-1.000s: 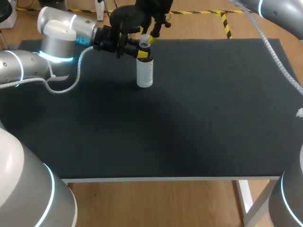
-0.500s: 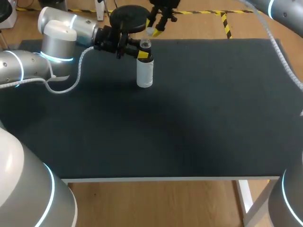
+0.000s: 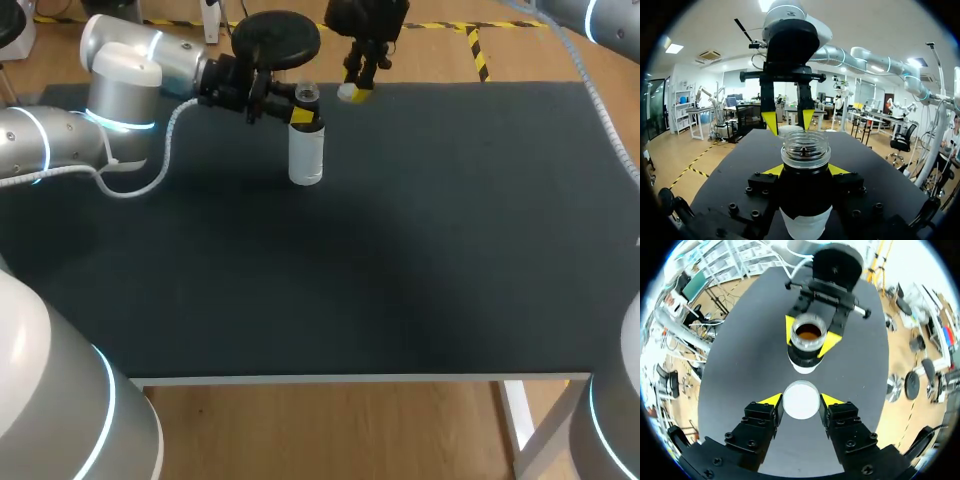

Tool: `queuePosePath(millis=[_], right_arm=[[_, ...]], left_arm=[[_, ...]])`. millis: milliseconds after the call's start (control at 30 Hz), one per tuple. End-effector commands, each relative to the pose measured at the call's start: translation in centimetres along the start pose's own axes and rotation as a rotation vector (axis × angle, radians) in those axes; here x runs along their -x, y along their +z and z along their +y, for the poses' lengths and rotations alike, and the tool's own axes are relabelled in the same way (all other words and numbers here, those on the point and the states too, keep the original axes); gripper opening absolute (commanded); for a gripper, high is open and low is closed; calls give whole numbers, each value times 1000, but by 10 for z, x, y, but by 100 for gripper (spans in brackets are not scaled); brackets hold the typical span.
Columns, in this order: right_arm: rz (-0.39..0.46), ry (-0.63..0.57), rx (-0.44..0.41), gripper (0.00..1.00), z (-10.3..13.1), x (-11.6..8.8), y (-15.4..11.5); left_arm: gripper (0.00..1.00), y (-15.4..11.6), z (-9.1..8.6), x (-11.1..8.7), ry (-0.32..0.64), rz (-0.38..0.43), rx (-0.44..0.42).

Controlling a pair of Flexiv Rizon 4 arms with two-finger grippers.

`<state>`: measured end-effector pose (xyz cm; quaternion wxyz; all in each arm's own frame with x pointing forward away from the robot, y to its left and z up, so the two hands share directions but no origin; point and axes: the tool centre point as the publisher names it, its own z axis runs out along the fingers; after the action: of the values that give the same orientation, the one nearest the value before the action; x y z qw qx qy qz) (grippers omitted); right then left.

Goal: Unscrew the bottle cap

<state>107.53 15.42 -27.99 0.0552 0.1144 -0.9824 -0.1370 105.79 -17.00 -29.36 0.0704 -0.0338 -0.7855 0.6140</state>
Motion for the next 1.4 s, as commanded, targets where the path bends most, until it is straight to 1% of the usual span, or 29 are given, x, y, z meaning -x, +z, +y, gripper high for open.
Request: queuePosePath(millis=[33, 167, 267, 433, 467, 533, 733, 833, 933, 1000, 1100, 1233, 1400], right_arm=[[0, 52, 7, 0, -12, 2, 12], [-1, 125, 33, 0, -30, 2, 25], [-12, 184, 36, 0, -45, 0, 33], [-40, 277, -14, 0, -72, -3, 43], [-59, 294, -19, 0, -77, -3, 45], [-67, 314, -24, 0, -84, -3, 49], [-104, 365, 11, 0, -101, -2, 56], [-123, 393, -14, 0, -110, -2, 61], [-130, 431, -27, 0, -125, 1, 69], [-136, 454, -14, 0, -134, 3, 74], [-143, 467, -10, 0, -139, 4, 79], [-149, 472, -5, 0, -140, 6, 84], [-141, 483, -15, 0, -144, 7, 91]], left_arm=[[0, 0, 1, 0, 0, 1, 1], [0, 0, 1, 0, 0, 1, 1], [0, 0, 1, 0, 0, 1, 1], [0, 0, 1, 0, 0, 1, 1], [0, 0, 1, 0, 0, 1, 1], [0, 0, 1, 0, 0, 1, 1], [0, 0, 1, 0, 0, 1, 1], [0, 0, 1, 0, 0, 1, 1], [0, 0, 1, 0, 0, 1, 1], [0, 0, 1, 0, 0, 1, 1], [0, 0, 1, 0, 0, 1, 1], [0, 0, 1, 0, 0, 1, 1], [0, 0, 1, 0, 0, 1, 1]])
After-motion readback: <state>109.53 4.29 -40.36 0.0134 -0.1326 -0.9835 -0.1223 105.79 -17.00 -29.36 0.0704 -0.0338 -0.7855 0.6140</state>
